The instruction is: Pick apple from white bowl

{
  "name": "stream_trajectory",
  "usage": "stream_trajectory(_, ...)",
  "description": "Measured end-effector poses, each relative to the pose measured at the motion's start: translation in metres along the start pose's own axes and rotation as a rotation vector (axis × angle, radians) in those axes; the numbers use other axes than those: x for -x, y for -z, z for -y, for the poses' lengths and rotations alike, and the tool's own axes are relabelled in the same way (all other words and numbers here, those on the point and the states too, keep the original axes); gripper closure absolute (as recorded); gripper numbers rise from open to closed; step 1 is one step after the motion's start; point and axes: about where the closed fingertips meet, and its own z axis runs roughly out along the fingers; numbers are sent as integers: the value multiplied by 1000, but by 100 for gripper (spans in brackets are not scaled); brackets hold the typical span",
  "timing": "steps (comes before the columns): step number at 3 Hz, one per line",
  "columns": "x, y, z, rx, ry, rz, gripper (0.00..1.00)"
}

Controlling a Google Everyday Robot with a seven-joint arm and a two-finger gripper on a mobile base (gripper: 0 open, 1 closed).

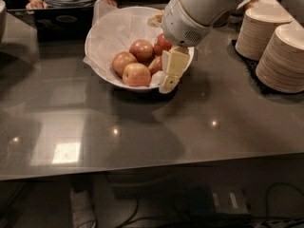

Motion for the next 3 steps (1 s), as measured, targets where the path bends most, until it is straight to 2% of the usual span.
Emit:
stream_trajectory(1,1,-15,8,-1,0,20,20)
stream_trajectory(2,6,-25,15,3,13,43,33)
stream_trajectory(3,9,-33,22,9,24,60,38)
